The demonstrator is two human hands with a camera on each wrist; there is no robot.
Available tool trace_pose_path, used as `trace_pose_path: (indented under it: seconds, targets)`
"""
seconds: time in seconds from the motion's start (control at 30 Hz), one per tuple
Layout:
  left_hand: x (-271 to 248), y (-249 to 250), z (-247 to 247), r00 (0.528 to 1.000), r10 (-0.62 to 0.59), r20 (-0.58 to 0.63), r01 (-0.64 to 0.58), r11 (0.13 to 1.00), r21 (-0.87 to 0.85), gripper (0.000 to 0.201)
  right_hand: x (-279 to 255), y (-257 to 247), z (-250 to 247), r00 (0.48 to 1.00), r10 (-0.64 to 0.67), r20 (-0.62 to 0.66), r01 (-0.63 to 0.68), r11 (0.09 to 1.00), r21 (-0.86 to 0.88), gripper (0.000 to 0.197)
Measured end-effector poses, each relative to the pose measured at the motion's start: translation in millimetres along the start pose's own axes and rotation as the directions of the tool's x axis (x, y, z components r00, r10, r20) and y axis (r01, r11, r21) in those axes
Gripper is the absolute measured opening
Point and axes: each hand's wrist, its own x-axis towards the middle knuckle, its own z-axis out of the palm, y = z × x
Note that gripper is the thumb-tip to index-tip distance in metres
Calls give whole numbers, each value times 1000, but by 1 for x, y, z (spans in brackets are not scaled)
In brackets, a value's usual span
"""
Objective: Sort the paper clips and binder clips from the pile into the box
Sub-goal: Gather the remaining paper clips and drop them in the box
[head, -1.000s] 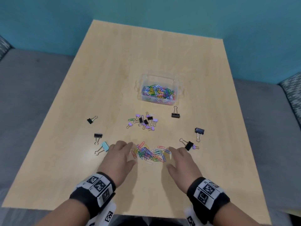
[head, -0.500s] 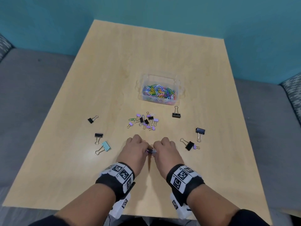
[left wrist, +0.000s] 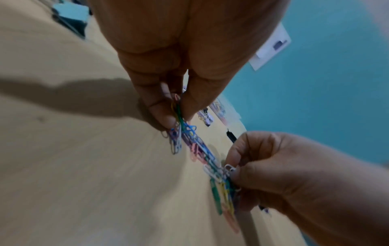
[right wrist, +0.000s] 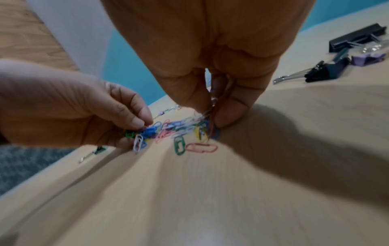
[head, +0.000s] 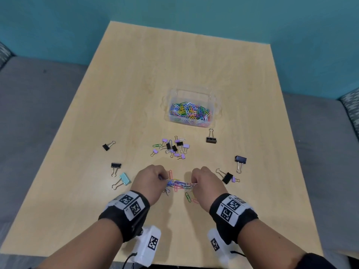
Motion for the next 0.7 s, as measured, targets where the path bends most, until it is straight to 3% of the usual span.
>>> trace_pose_path:
  seconds: [0.1,0.17,0.37,0.43,0.57,0.7]
  targets:
    - [1,-3,-8,986,-153,63,165,927,-336,20,2,4,-8,998,64,25,-68,977,201,18]
    - [1,-3,-13,971,-208,113,237,844,-482,19,3,9,-11,995,99,27,-101,913,396,21]
    - [13,22,-39,951,-229,207,308,644,-700,15,15,15,-39,988,107,107,-151,738,658,23]
    - [29,38,-51,960,-206,190,279,647,-710,16,29,9,-59,993,97,66,-116,723,681,21]
    - [78,83,-76,993,-107,58,117,700,-705,17,74,-10,-110,985,108,-135,23,693,721,28]
    - [121,136,-87,999,-22,-44,-14,739,-673,18,116,-29,-148,955,136,-264,77,746,661,25]
